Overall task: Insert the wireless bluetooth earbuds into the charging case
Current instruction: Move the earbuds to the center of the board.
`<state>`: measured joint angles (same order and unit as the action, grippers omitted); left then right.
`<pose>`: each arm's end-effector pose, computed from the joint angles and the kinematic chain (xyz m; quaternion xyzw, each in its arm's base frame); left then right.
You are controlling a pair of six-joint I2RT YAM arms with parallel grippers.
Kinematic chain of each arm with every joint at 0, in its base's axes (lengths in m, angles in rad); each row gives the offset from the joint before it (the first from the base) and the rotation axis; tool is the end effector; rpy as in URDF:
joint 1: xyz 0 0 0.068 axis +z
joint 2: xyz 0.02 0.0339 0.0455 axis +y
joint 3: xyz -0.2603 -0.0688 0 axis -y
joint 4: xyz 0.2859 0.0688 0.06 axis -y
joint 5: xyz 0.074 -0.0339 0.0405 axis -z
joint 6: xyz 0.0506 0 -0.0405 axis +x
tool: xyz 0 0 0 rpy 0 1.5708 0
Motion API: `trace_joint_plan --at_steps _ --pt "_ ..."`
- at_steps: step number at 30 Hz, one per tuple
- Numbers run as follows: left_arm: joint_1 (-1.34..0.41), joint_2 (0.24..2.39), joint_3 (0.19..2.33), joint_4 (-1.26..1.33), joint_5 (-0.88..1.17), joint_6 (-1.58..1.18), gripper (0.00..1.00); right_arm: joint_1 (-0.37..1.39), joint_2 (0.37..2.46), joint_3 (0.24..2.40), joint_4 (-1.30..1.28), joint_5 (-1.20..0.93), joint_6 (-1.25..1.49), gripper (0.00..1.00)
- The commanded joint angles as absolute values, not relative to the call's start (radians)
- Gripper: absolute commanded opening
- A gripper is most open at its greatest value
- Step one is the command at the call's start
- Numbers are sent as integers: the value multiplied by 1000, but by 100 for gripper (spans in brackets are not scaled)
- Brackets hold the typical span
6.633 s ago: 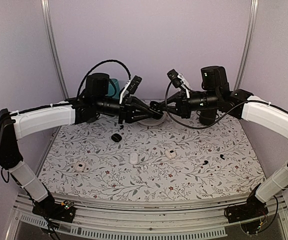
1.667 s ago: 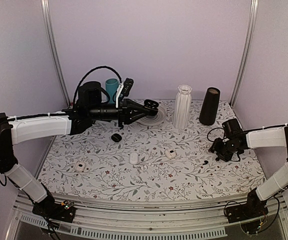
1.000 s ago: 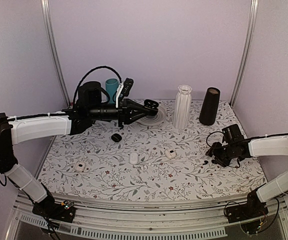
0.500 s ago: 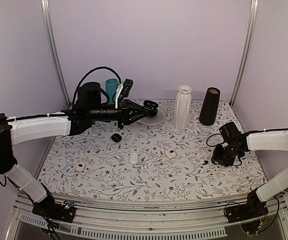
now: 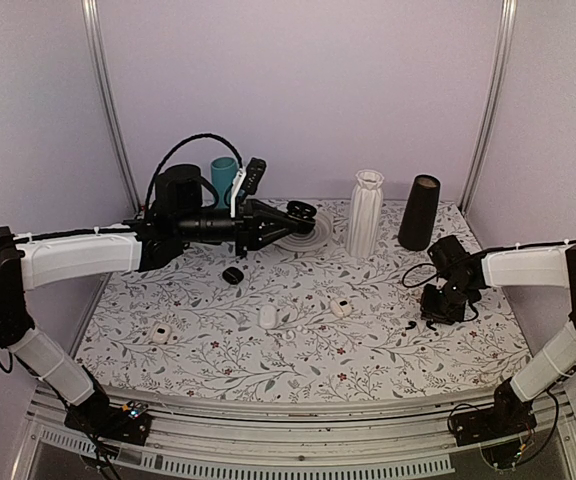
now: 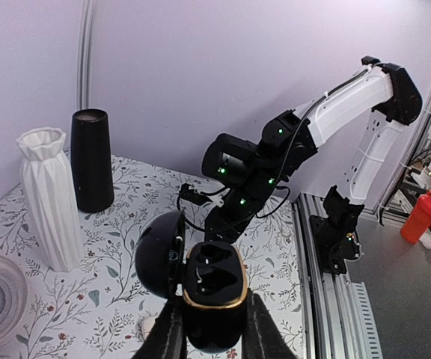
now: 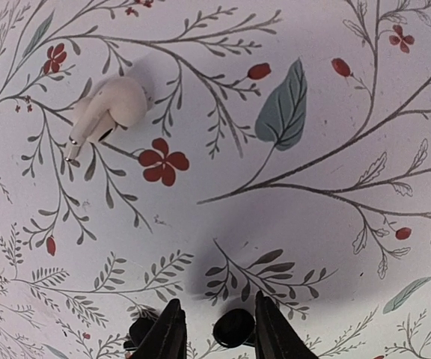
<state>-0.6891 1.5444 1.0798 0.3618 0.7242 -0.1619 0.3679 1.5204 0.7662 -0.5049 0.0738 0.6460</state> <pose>0.2928 -0.2846 0.2878 0.4100 0.6085 -0.4981 0.4620 0.2761 0.1024 0.1030 0.1425 0.9769 0.0434 0.1533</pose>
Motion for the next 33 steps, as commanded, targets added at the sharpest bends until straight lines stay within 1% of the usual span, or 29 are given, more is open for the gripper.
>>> trace_joint_plan --at_steps 1,6,9,20,25,28,33 --pt "-681 1519 1072 378 724 -165 0 373 1536 786 -552 71 612 33" --pt "-681 1518 1071 377 722 -166 0 373 1522 755 -539 26 640 39" --pt "-680 1521 1073 380 724 -166 0 375 1516 736 -516 -4 655 40" --pt "-681 1525 1074 380 724 -170 0 400 1478 731 -490 -106 696 40" --pt "-681 1528 1075 381 724 -170 0 401 1480 754 -540 -29 681 40" --pt "-680 1527 1075 382 726 -170 0 401 1490 775 -559 9 656 37" --pt "-681 1526 1076 382 726 -170 0 400 1511 811 -563 15 561 35"
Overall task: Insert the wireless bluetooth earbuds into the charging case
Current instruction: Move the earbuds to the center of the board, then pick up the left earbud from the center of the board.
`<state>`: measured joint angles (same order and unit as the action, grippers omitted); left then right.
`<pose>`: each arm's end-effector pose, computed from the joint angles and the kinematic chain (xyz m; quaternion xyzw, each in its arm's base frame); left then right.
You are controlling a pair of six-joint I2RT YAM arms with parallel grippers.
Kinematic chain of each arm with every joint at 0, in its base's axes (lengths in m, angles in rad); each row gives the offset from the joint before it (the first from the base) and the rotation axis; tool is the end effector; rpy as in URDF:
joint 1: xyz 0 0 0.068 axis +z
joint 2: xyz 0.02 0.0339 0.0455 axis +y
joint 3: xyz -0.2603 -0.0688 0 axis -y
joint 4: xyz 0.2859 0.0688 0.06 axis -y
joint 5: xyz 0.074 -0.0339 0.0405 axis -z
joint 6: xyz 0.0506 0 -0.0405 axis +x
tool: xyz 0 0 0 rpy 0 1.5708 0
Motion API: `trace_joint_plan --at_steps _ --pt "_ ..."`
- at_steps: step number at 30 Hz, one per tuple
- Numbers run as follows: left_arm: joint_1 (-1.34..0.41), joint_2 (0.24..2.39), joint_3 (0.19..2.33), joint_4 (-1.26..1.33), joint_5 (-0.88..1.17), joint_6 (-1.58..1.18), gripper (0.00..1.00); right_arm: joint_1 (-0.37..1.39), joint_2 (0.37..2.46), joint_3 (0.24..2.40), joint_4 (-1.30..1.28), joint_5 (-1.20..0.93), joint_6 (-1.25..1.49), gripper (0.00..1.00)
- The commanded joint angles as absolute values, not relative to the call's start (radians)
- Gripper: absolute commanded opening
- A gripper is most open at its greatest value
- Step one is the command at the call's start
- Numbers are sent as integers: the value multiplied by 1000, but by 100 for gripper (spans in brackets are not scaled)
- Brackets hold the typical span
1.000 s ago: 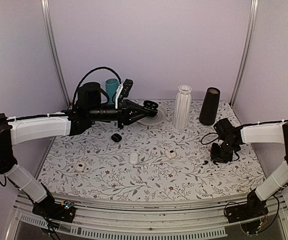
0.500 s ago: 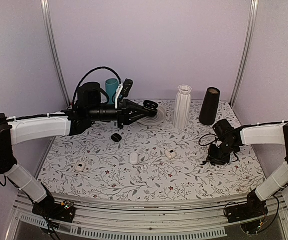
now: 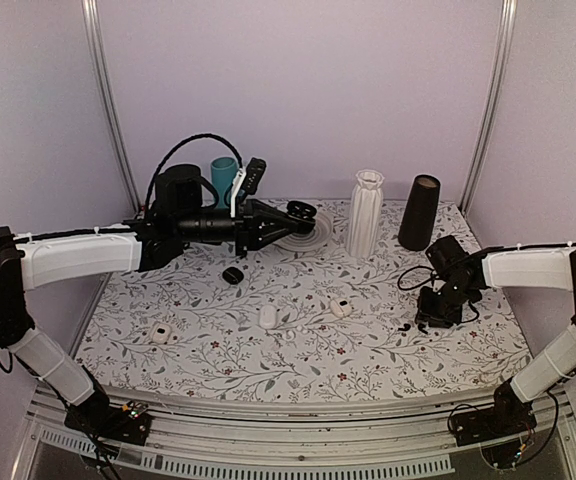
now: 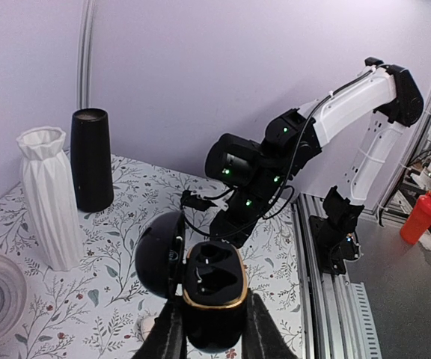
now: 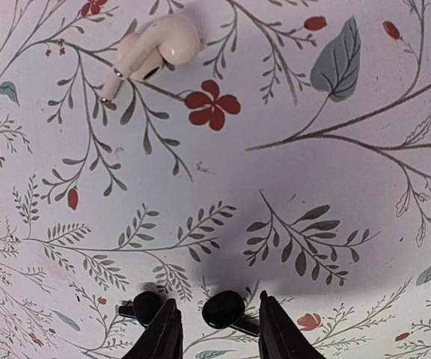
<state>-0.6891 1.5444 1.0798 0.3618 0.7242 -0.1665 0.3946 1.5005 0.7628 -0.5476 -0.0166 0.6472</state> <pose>0.2928 -0.2846 0.2878 0.4086 0.6095 -0.4992 0.4608 0.2662 0.1118 0.1057 0.1235 0.9821 0.0779 0.1193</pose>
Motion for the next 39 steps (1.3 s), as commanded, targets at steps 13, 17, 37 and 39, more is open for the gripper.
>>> trace_joint_plan --at_steps 13,17,37,39 --pt "-680 1534 1090 379 732 -171 0 419 1596 899 -669 52 439 35" --pt "-681 1535 1091 379 732 -173 0 418 1581 868 -660 33 470 41" --pt "-682 1529 1075 387 727 -176 0 477 1496 746 -556 -132 631 45" --pt "-682 1531 1072 391 727 -180 0 494 1489 747 -567 -131 648 45"
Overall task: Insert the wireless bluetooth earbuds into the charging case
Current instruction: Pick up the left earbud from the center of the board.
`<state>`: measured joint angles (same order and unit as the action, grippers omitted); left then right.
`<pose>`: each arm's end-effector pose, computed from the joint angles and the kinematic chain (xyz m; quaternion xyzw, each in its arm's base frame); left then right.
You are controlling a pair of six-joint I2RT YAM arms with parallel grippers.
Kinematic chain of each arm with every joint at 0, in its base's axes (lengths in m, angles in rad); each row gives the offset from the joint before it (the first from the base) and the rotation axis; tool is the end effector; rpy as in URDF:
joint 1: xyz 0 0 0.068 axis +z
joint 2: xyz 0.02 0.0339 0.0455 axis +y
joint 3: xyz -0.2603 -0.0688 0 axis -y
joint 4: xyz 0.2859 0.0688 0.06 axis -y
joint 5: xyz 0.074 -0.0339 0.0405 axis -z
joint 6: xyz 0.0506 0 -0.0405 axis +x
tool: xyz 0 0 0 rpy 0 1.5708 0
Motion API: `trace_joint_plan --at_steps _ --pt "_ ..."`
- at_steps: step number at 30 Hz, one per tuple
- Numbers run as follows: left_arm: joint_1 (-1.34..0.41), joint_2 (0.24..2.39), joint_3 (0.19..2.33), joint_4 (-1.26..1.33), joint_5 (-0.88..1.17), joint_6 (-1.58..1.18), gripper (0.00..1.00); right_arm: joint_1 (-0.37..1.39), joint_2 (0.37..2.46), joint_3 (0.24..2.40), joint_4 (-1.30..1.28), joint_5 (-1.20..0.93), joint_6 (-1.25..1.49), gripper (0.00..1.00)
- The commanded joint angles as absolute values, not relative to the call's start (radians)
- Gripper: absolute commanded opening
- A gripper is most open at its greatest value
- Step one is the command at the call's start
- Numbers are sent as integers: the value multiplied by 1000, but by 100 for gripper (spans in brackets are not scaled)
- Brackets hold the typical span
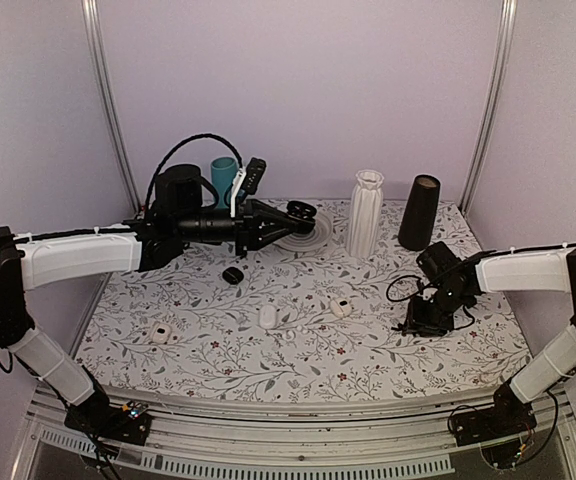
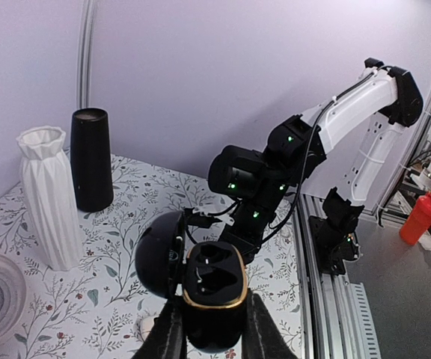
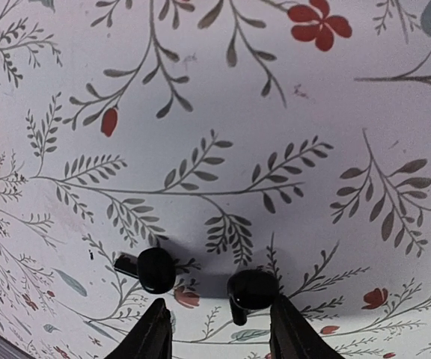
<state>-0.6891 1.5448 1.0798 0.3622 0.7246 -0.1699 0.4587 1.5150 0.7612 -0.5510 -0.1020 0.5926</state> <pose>0.2928 -0.2847 0.2877 0.4077 0.6101 -0.5001 0.4599 0.2557 0.1320 0.1015 0.0595 0.9881 0.1102 0.0892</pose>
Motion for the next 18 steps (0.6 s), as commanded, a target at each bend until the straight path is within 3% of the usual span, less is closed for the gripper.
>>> trace_joint_plan --at_steps 1,10,18 --pt "-682 1530 1071 390 727 -178 0 498 1485 745 -571 -126 657 45" --pt "-682 1531 1076 390 730 -181 0 499 1491 786 -626 10 674 45" --pt "-682 1528 1071 389 724 -177 0 499 1504 782 -554 17 777 37"
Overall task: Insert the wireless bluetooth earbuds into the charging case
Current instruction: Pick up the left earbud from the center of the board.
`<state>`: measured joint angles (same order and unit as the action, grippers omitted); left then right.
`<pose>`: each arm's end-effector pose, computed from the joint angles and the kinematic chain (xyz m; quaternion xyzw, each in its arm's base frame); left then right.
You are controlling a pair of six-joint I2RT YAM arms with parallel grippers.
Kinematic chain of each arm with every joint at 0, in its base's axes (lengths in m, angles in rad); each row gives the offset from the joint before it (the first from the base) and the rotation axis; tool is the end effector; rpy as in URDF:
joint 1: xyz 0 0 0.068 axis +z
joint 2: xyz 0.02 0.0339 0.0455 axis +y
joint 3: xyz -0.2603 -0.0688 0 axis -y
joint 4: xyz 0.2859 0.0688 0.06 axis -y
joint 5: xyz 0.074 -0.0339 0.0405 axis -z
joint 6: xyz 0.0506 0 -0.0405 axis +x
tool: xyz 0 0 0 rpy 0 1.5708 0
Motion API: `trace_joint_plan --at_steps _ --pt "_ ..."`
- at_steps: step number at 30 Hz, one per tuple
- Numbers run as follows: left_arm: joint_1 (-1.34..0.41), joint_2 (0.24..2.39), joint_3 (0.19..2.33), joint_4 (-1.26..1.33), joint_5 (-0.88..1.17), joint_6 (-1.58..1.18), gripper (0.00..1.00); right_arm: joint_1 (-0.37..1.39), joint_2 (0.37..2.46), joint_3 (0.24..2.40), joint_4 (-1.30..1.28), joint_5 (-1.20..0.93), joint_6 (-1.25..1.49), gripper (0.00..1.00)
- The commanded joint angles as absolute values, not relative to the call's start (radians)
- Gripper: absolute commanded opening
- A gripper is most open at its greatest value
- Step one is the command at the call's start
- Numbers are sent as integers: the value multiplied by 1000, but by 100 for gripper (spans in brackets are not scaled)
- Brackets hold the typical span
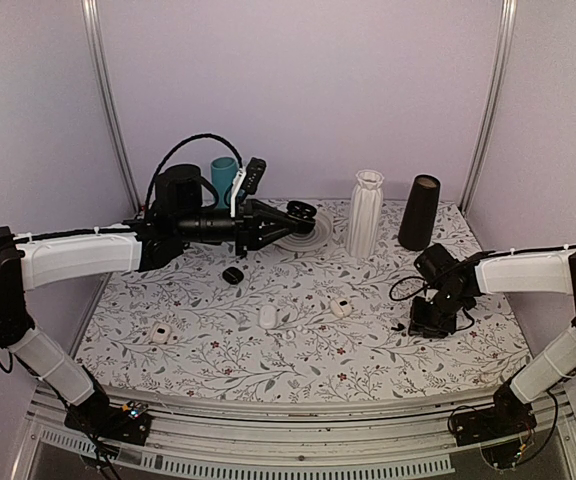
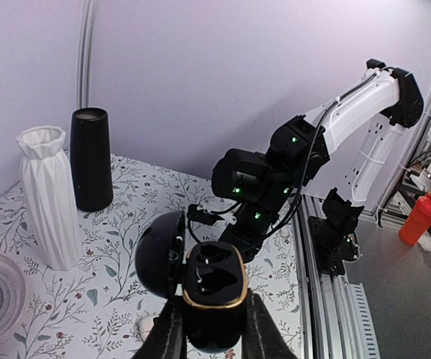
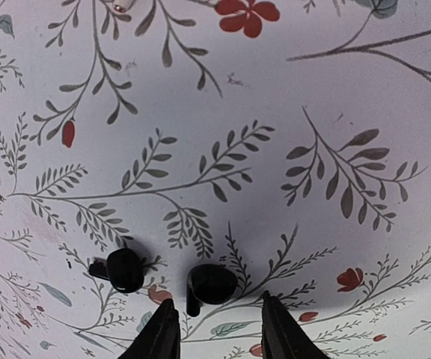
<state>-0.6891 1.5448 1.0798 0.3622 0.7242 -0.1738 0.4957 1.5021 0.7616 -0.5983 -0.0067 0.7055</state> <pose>0.2928 -0.2847 0.2877 0.4064 0.6110 -0.5009 0.4590 0.2482 0.1346 0.1033 0.1036 0.9879 0.0682 0.0936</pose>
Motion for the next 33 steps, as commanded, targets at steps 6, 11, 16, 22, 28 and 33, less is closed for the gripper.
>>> trace_joint_plan --at_steps 6,11,16,22,28,33 --pt "-682 1526 1073 381 717 -169 0 499 1516 785 -522 12 863 25" --pt "-680 1525 1070 374 710 -160 0 499 1514 761 -511 -6 939 21" --pt "-680 1528 1069 374 711 -157 0 498 1521 774 -535 12 979 20" --pt "-680 1526 1069 375 712 -155 0 500 1555 825 -581 54 898 20" --pt "-682 1525 1063 381 710 -158 0 506 1564 857 -623 95 822 25" --pt "-681 1525 1064 382 712 -160 0 511 1576 857 -611 79 802 28"
